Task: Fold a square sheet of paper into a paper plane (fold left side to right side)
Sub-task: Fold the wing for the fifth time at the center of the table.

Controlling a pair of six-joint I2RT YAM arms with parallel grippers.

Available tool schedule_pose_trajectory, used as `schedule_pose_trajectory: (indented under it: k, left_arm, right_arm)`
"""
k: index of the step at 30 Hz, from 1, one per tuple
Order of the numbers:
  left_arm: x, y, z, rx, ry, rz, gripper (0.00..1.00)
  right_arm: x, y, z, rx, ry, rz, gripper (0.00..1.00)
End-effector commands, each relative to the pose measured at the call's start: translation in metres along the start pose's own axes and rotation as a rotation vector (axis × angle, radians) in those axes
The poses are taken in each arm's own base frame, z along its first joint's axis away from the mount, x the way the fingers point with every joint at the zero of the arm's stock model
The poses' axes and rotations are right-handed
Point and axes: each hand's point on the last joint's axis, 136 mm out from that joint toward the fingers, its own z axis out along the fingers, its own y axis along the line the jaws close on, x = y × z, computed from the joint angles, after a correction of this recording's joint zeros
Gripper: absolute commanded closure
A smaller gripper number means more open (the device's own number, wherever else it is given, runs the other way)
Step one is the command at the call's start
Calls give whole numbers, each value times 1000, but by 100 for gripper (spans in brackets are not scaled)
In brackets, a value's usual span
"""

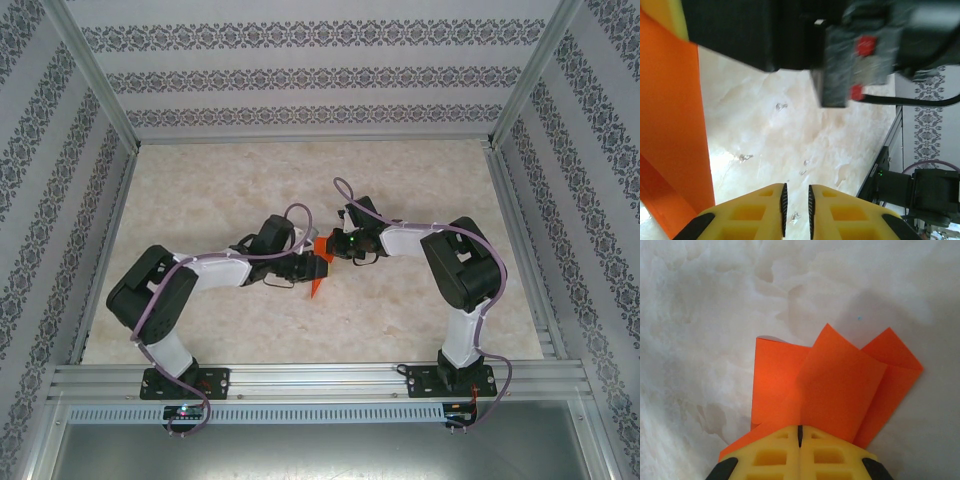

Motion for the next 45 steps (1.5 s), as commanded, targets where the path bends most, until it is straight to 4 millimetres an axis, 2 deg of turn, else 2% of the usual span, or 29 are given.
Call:
schedule_pose_trajectory:
  k: [1,8,33,40,45]
  left_arm:
    - [-1,-3,8,12,11,1,78]
    - [9,22,14,-53,29,-36,79]
    - [27,52,19,-127,56,-68,80]
    - [33,64,19,-158,63,-84,82]
    - [40,72,20,-185,72,-94,83]
  right_arm:
    - [36,-48,7,153,104,61,100]
    - [37,-49,7,157,109,60,100]
    - [33,-44,6,151,107,41,100]
    - [16,-27,-4,113,63,8,100]
    - [-4,-2,-23,37,-12,-32,99]
